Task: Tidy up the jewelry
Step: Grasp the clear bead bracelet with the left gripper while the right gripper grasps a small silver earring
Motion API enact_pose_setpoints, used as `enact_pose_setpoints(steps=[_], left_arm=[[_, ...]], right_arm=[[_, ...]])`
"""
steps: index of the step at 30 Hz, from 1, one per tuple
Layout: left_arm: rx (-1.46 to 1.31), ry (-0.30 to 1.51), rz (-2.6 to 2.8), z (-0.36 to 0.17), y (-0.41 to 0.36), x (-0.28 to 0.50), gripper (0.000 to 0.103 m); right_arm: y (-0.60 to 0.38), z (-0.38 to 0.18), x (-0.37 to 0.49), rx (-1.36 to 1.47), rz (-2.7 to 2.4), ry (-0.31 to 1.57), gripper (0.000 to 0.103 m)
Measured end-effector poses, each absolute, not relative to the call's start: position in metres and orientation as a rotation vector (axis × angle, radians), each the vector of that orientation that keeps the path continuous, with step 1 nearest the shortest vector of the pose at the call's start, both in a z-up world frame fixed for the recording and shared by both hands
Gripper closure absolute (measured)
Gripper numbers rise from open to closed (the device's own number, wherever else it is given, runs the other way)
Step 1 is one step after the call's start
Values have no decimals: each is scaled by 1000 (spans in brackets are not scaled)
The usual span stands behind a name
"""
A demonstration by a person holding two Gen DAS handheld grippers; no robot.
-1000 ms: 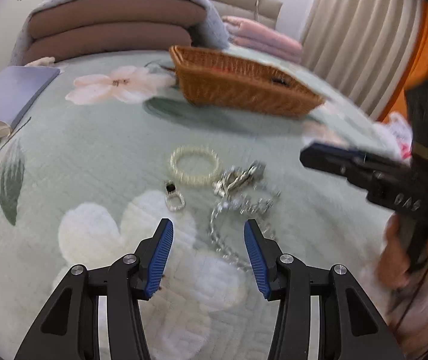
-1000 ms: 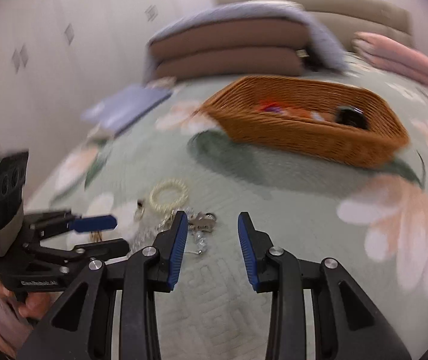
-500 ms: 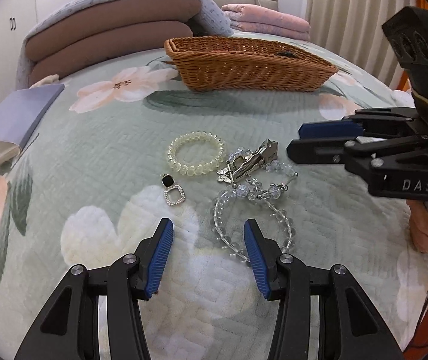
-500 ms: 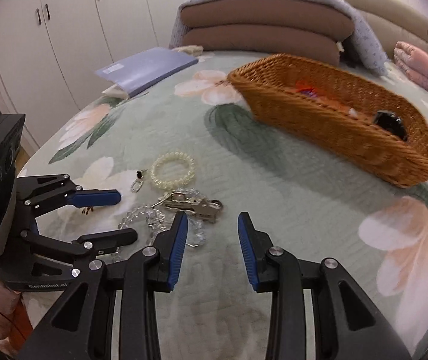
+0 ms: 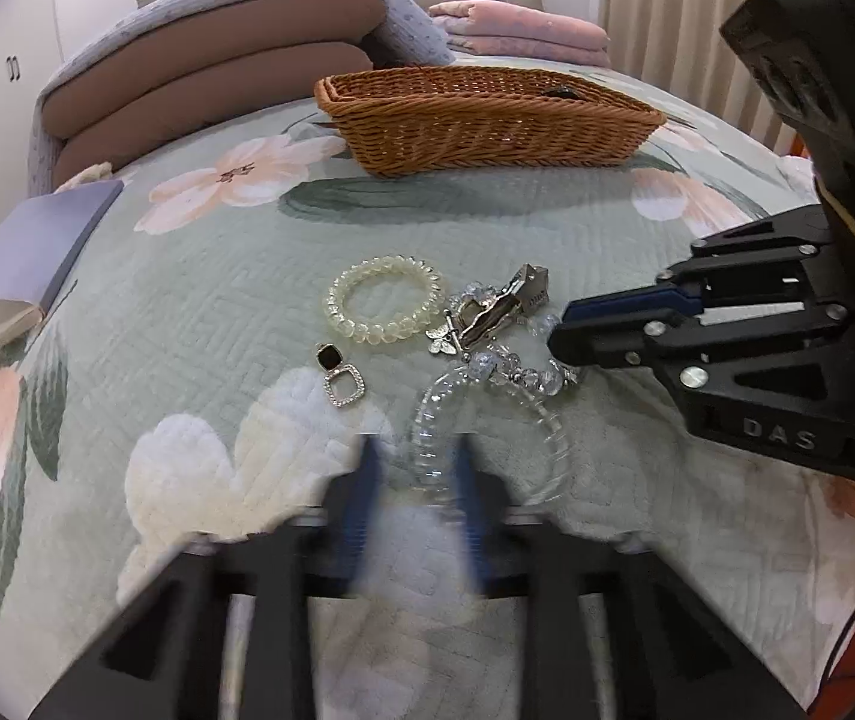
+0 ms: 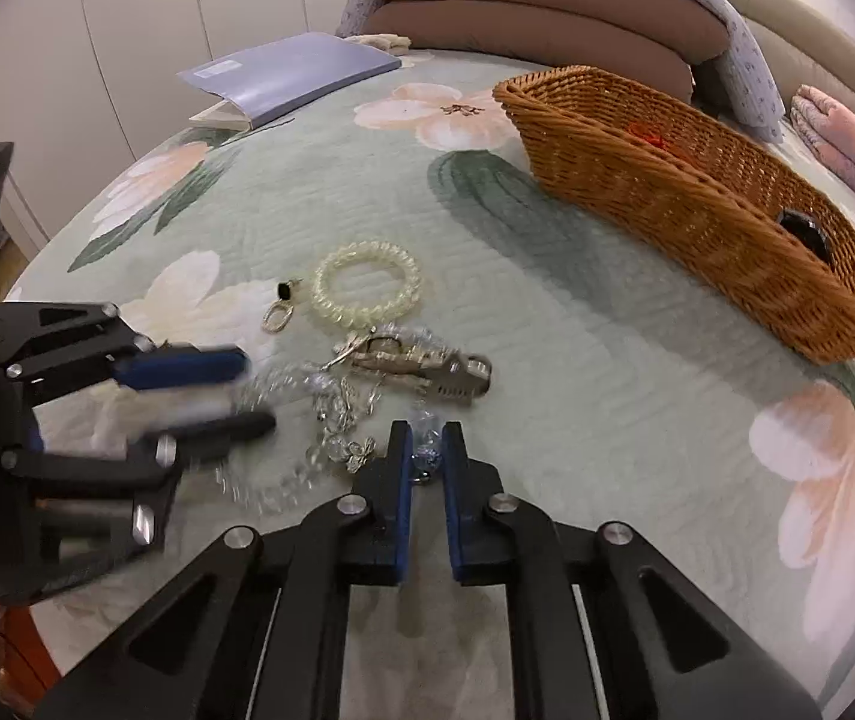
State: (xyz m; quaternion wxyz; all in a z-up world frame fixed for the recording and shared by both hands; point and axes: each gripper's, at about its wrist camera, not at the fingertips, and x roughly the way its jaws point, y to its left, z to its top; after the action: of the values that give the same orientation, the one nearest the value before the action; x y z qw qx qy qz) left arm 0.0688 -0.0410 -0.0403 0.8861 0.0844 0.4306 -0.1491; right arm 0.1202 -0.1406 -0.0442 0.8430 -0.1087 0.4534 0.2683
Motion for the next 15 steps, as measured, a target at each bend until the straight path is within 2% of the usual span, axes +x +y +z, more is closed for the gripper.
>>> enact_pose_setpoints(steps=[5, 15], left_arm=[[153, 893, -321, -39, -37, 70, 96], [120, 913, -348, -38, -32, 71, 96]], right_arm=[[-164, -35, 100, -147, 572, 952, 92], [-227, 22, 70, 23, 507, 809, 92]])
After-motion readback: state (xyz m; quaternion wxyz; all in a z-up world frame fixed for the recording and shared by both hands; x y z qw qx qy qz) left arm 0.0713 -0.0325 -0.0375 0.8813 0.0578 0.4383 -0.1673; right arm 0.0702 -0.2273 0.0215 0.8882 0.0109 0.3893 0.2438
